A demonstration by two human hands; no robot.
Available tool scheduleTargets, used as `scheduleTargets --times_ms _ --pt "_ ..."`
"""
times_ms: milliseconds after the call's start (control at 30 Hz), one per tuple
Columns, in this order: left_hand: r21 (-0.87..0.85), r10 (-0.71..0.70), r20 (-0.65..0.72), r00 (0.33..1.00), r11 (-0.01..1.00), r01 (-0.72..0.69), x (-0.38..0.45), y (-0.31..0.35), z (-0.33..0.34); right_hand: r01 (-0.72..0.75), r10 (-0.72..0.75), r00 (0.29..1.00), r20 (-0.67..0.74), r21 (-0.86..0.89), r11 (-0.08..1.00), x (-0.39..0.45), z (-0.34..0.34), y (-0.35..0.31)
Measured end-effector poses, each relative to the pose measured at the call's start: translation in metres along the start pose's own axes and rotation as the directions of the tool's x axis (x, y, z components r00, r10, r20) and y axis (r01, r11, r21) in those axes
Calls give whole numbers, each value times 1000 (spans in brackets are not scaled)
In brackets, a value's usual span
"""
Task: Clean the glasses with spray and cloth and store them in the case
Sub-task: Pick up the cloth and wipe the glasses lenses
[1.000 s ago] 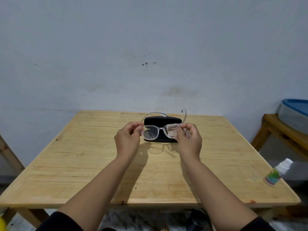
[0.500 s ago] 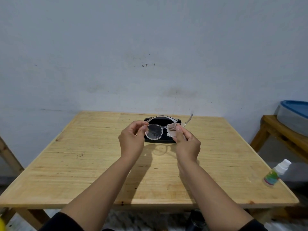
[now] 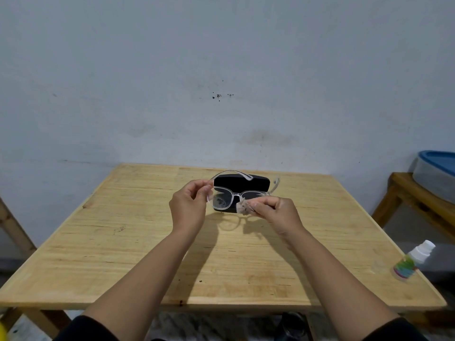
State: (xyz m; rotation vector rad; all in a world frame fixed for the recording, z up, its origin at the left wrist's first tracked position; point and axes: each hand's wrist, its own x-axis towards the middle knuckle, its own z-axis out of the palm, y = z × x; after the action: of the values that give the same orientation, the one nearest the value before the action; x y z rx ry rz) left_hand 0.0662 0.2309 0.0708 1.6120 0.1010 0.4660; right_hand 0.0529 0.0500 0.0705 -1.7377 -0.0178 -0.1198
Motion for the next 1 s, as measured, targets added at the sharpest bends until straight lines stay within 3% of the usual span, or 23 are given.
scheduleTargets --times_ms 100,200,333,433,533,733,1000 --pt "13 4 1 1000 1000 -4 1 2 0 39 -39 999 -6 -52 998 1 -7 1" --pt "28 17 0 1000 999 -17 -2 3 1 17 -14 983 -184 13 1000 -1 -3 0" --pt "32 55 13 998 998 -56 -11 7 6 36 53 837 -544 152 988 -7 18 -3" --pt "27 75 24 997 997 -76 -19 7 14 109 206 725 -657 405 908 -8 32 -12" --pt "29 74 41 996 997 -75 -23 5 15 101 225 722 -654 422 901 -5 35 -17" --pt "27 93 41 995 995 -94 -22 7 16 56 79 798 -597 204 977 -6 30 -15" --pt "21 73 27 997 997 -73 -15 8 11 33 2 980 -200 172 985 -6 7 -17"
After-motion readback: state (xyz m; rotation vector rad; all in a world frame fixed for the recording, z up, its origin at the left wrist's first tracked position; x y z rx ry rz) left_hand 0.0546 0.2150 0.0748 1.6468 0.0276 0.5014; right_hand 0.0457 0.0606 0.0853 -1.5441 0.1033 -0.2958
